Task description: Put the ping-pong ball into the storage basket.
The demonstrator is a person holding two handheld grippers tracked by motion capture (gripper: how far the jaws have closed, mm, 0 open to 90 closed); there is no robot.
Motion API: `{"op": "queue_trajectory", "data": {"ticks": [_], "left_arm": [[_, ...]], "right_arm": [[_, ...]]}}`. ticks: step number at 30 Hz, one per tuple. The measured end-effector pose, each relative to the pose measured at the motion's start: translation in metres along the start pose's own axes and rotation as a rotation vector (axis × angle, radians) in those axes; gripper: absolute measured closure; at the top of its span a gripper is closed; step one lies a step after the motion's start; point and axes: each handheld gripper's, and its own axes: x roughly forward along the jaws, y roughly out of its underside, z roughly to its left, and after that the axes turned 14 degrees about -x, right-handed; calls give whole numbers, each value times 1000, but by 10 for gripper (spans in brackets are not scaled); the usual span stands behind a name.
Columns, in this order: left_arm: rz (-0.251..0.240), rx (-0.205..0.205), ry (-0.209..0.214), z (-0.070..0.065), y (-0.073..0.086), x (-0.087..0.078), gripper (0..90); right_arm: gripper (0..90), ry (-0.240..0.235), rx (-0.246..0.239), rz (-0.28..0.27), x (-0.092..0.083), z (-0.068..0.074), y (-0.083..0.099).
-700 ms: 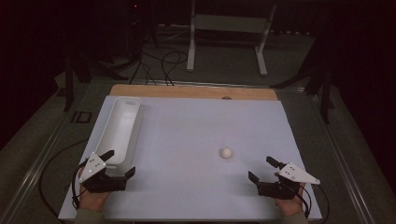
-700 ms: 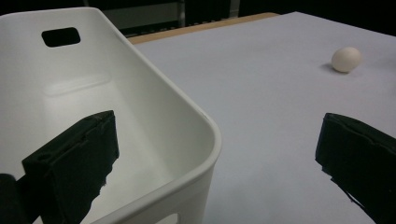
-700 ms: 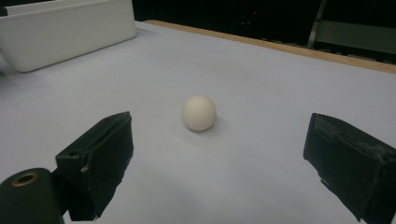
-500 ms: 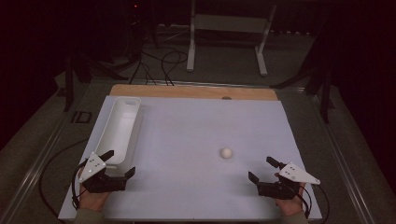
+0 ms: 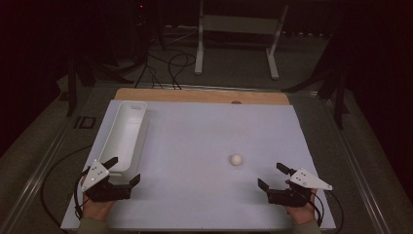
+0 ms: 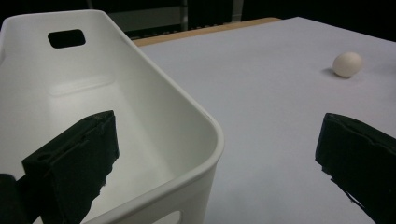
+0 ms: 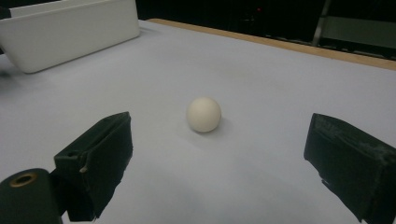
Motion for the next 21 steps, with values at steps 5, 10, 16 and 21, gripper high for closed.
{"op": "queue_trajectory", "data": {"ticks": [5, 10, 16, 21], "left_arm": [[1, 0, -2, 0, 0, 0, 1], [-1, 2, -8, -1, 1, 1, 1], [-5, 5, -11, -1, 1, 1, 1], [-5, 9, -17, -2, 1, 1, 2]], "right_arm": [[72, -3, 10, 19, 2, 1, -3], [72, -2, 17, 32, 2, 1, -6], [72, 2, 25, 36, 1, 0, -10], [72, 7, 31, 60, 3, 0, -13]]}}
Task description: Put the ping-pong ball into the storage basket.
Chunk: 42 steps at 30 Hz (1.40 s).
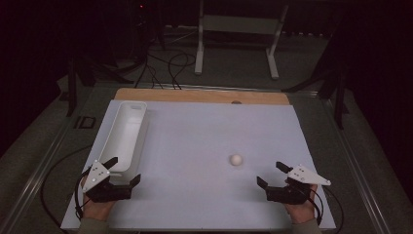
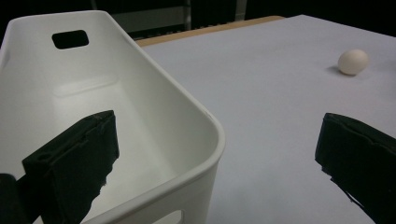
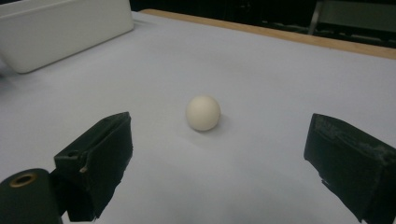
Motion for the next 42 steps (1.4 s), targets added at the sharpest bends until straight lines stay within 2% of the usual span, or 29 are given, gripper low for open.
{"op": "queue_trajectory", "data": {"ticks": [12, 22, 42], "left_arm": [[-4, -1, -2, 0, 0, 0, 5], [-2, 0, -1, 0, 0, 0, 6], [-2, 1, -1, 0, 0, 0, 7]], "right_arm": [[72, 11, 1, 31, 3, -3, -9], [73, -13, -13, 55, 8, -2, -17], [73, -11, -16, 73, 16, -4, -32]]}}
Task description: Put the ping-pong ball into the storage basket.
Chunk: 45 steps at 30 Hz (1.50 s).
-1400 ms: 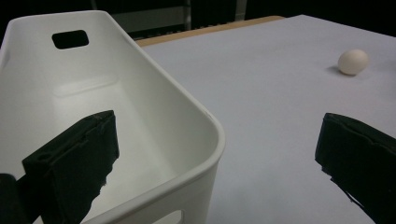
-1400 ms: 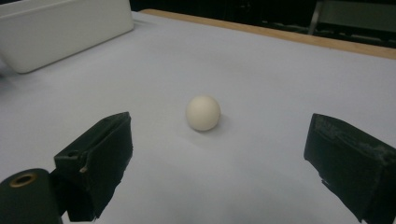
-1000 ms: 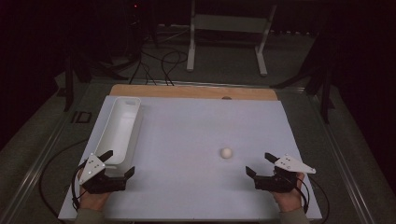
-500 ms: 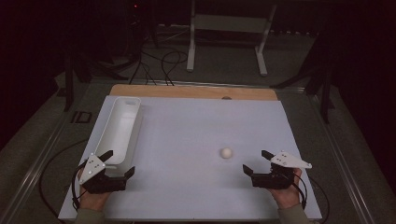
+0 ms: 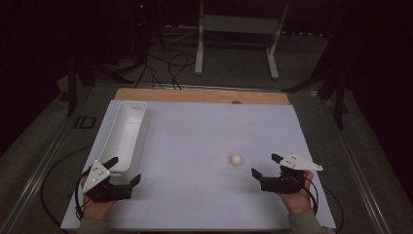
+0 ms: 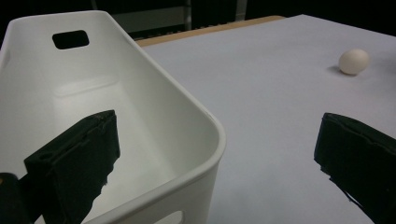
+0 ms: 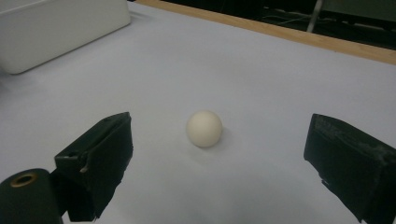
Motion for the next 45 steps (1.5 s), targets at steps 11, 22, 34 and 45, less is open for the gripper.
{"op": "queue_trajectory", "data": {"ticks": [11, 22, 34, 45], "left_arm": [[2, 3, -1, 0, 0, 0, 7], [2, 6, -2, 0, 0, 1, 8], [2, 7, -2, 0, 0, 1, 9], [2, 7, -2, 0, 0, 1, 9]], "right_arm": [[72, -11, -8, 6, 6, 3, -7], [72, -35, -20, 27, 12, 3, -14], [72, -46, -42, 51, 18, 5, -25], [72, -43, -57, 84, 23, 3, -34]]}}
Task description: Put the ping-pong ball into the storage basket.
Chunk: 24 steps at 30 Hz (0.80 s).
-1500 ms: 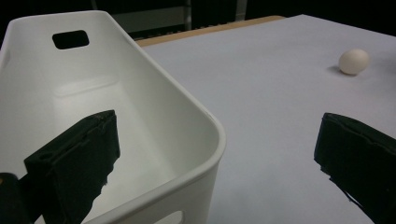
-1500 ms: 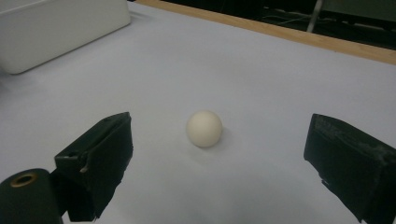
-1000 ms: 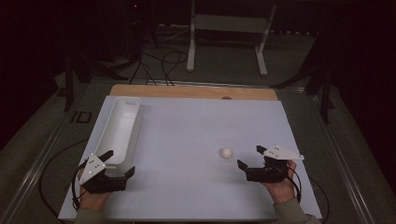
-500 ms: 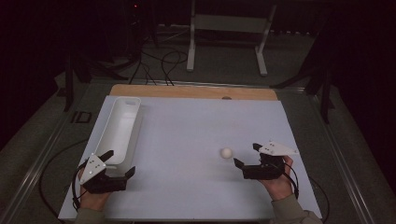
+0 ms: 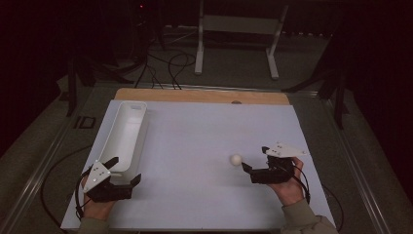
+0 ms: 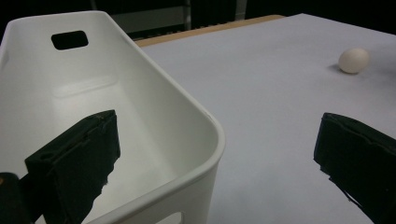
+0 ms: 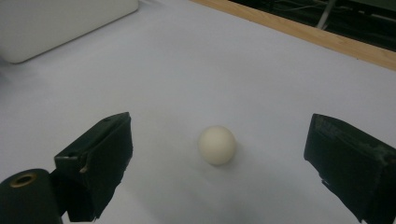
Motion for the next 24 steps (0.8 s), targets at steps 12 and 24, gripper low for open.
{"op": "queue_trajectory", "data": {"ticks": [12, 24], "left_arm": [[1, 1, 0, 0, 0, 0, 10], [1, 2, 0, 0, 0, 0, 10]], "right_arm": [[72, -20, 0, 17, 8, 0, -8], [73, -15, -22, 31, 13, -3, -15]]}}
